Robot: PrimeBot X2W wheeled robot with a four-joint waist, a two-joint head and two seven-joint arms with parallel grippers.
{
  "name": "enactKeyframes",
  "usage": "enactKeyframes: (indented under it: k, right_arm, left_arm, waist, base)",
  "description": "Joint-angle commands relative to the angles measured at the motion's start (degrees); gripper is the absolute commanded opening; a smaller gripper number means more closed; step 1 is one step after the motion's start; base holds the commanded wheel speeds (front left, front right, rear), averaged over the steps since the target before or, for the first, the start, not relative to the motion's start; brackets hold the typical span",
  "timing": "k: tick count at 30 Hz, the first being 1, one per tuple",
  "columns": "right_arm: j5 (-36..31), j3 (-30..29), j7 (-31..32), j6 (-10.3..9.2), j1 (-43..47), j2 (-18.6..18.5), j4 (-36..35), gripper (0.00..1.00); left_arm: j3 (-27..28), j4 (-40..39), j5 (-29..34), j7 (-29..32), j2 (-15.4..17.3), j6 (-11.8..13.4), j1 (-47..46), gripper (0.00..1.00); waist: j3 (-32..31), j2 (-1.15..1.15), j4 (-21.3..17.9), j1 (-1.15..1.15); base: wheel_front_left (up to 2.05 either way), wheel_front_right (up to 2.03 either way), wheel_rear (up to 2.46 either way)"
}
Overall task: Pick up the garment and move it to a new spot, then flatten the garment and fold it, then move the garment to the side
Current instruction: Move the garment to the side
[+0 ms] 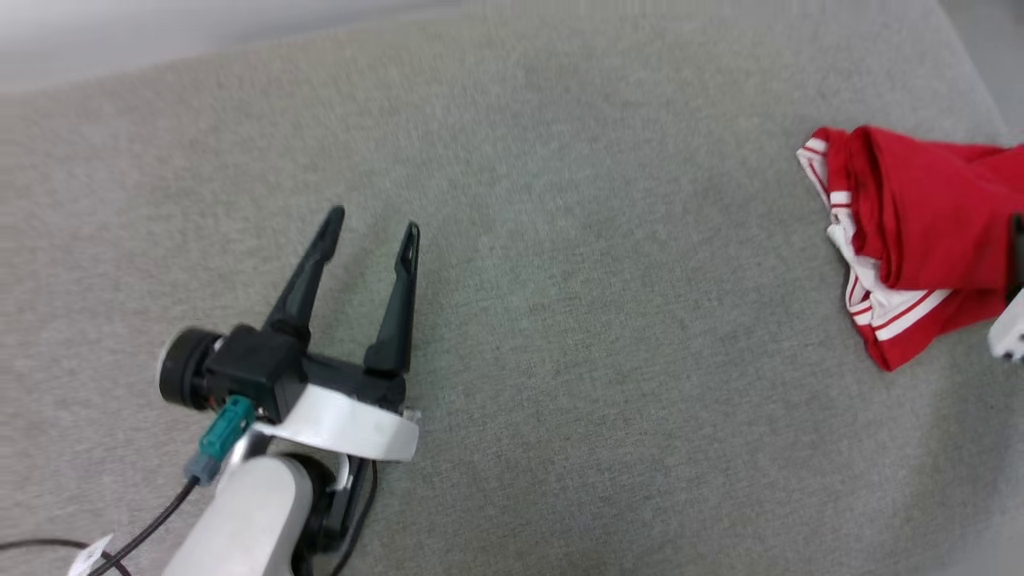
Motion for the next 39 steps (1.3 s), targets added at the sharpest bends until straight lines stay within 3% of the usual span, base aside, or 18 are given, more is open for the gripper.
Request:
enactKeyframes:
  k: [1, 11, 20, 29, 39]
  right_arm:
    - [0.3, 0.4, -0.7, -0.04, 2.7, 0.7, -2.0, 1.00]
    - [1.5, 0.8, 1.8, -0.04, 21.0, 8.7, -19.7, 1.00]
    - [0.6, 3.7, 4.9, -0.03, 32.1, 15.5, -35.7, 1.00]
    - [-2.2, 8.0, 4.8, -0.03, 39.3, 16.9, -49.7, 1.00]
    - [-3.3, 9.3, 6.7, -0.03, 45.5, 17.1, -59.2, 1.00]
  left_arm:
    - [0.2, 0.6, -0.5, -0.6, -0.5, 0.4, 1.7, 1.00]
    - [0.5, 6.2, -3.7, -1.9, -2.8, 1.1, 9.4, 1.00]
    - [2.7, 10.4, -4.9, -2.6, -3.1, 1.4, 13.0, 1.00]
    - [6.7, 12.5, -3.3, -2.8, -1.0, 2.0, 15.2, 1.00]
    - [9.1, 13.8, -2.1, -2.8, -2.2, 0.0, 16.4, 1.00]
  waist:
    - [-4.8, 0.00, 1.3, 0.00]
    - [-15.3, 0.00, 7.6, 0.00]
    - [-20.2, 0.00, 13.2, 0.00]
    - [-23.0, 0.00, 16.0, 0.00]
    - [-23.6, 0.00, 15.7, 0.00]
  base:
    - [0.00, 0.00, 0.00]
    - [0.00, 0.00, 0.00]
    - [0.00, 0.00, 0.00]
    - [0.00, 0.00, 0.00]
    - [0.00, 0.00, 0.00]
